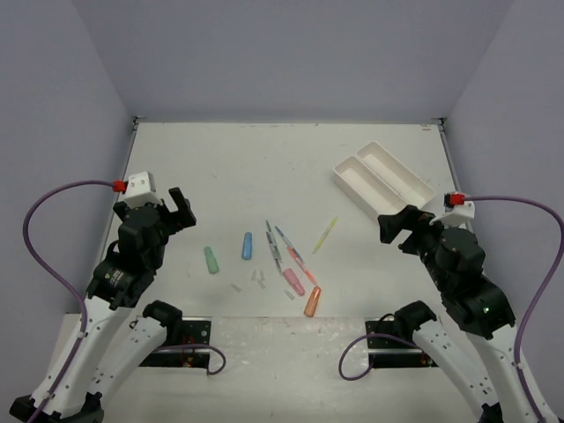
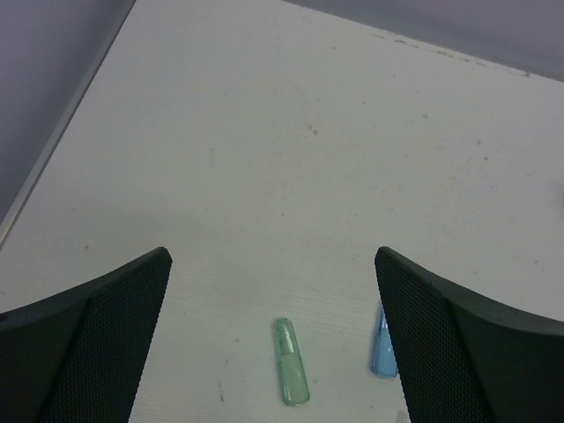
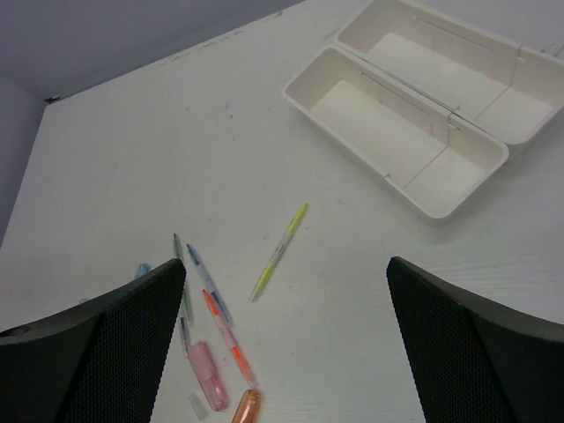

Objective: Sort the stationery into containers
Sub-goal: Pick up the pen from the center of the board.

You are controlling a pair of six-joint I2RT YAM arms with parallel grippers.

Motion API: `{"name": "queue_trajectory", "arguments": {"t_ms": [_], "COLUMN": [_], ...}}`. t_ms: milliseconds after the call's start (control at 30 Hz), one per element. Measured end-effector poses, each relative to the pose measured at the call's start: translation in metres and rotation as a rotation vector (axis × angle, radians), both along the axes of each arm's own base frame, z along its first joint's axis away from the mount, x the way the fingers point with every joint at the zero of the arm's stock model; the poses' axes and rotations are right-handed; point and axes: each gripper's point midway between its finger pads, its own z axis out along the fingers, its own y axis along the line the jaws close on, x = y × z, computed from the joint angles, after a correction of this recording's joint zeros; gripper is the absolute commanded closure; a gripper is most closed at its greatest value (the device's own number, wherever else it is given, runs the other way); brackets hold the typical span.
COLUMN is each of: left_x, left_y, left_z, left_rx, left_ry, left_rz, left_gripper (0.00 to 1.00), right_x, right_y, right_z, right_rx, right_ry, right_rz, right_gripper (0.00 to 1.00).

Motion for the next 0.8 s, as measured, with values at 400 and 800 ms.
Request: {"name": "queue_trajectory", "arguments": {"t_ms": [400, 800], "left_x": [0.001, 0.006], "left_y": [-0.001, -0.009], "left_z": [-0.001, -0.012], "left_rx": [-0.002, -0.026], "left_ry": [0.005, 0.043], "left_rz": [-0.005, -0.022], "left_gripper": [0.00, 0.00], "right_x": [0.002, 0.099], "right_y": [0.042, 0.121], "right_z": [0.021, -0.077], "right_rx": [0.143, 0.043], "right_ry": [-0.115, 0.402], "right_rz": [0.191, 0.109], "right_gripper": [0.01, 0.16]}}
